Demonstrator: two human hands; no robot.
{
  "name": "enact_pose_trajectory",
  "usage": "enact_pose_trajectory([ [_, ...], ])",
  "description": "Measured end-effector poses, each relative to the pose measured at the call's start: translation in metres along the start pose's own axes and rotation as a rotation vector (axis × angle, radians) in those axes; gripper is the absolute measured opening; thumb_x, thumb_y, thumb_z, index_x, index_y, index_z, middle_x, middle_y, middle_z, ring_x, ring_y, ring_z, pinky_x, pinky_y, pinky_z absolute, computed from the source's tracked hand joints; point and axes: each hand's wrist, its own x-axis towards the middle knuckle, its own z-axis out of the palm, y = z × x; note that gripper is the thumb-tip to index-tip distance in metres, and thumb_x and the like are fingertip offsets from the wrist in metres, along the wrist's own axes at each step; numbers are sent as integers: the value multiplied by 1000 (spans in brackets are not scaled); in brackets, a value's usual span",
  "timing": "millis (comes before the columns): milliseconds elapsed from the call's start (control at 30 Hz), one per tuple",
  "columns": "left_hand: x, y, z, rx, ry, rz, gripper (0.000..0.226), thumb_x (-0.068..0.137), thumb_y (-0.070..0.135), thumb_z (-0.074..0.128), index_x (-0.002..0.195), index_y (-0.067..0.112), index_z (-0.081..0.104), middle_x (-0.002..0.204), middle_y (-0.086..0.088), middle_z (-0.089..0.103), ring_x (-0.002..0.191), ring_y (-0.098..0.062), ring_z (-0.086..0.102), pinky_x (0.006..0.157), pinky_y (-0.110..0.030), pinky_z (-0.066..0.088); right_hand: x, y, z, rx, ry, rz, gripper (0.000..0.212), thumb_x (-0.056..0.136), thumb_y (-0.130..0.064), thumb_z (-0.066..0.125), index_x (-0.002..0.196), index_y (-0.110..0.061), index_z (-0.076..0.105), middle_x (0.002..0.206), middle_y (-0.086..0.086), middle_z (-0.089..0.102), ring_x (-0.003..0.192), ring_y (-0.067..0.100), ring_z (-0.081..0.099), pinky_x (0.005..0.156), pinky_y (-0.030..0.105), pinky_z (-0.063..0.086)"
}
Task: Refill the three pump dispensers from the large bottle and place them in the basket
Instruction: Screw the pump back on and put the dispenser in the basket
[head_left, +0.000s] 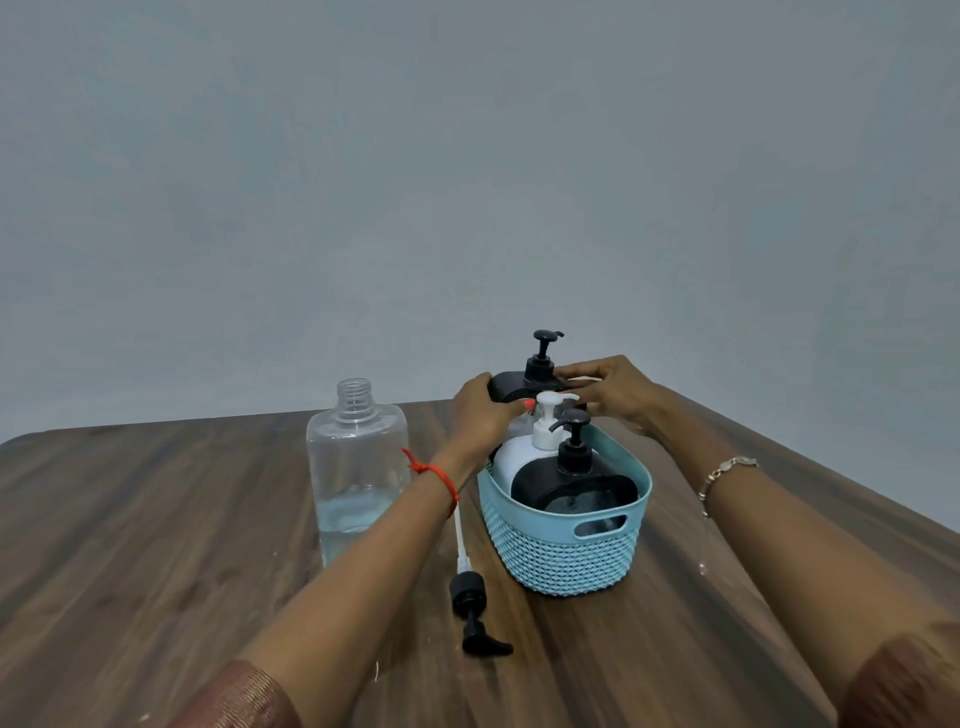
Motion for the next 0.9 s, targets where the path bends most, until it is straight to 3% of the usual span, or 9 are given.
enact_pose_trajectory([
  [133,-5,-8,3,44,-40,-20,11,80,2,66,77,9,58,75,-6,60,71,-17,53,66,-28,44,-3,12,4,-68,-10,43,36,73,9,70,108,-1,68,81,4,74,74,11,67,84,31,55],
  [233,-9,-11,3,131,-63,2,21,79,0,65,63,10,56,65,-8,56,59,-12,46,56,-18,39,-10,14,9,-131,3,16,29,78,11,64,105,1,68,99,17,70,84,16,62,66,12,53],
  [333,-11,-10,4,235,-53,50,45,79,-3,62,46,16,40,46,3,38,45,-5,30,39,-13,26,-18,12,13,-213,3,9,32,81,16,53,107,1,65,99,8,65,84,13,58,62,6,47],
  [400,-11,-7,5,309,-55,65,48,80,-2,61,46,16,32,47,2,29,48,-8,23,38,-15,25,-22,9,13,-255,-18,8,35,82,17,50,107,-1,65,99,0,63,79,7,55,58,3,43],
  [500,-12,-3,5,408,-77,65,48,83,1,58,48,14,29,50,0,28,50,-10,21,39,-15,28,-26,6,13,-334,-24,-15,33,84,14,50,107,-3,65,99,-3,62,85,5,54,64,6,41],
  [600,-14,0,4,491,-109,47,44,86,0,52,50,12,29,54,-1,31,51,-9,25,42,-12,33,-31,3,14,-454,-21,-36,26,87,8,51,107,1,67,95,-1,60,68,-7,47,53,-3,36],
  [733,-15,4,4,610,-147,28,42,88,-4,42,52,10,27,57,-3,30,51,-11,26,42,-10,34,-44,-7,13,-644,-35,-70,25,94,-2,47,110,-4,66,84,-4,60,57,-8,37,48,-4,30],
  [800,-18,6,4,656,-164,20,40,90,-3,41,53,11,28,59,-2,32,52,-12,29,39,-16,33,-47,-11,15,-716,-67,-57,27,94,-2,44,111,-2,64,105,4,62,65,2,42,50,-6,29],
  [900,-27,12,3,685,-199,22,39,92,-2,38,56,11,30,63,-2,35,57,-19,36,42,-21,33,-41,-7,16,-787,-97,-39,30,95,-3,41,118,-5,61,122,9,58,93,13,44,58,-5,31],
])
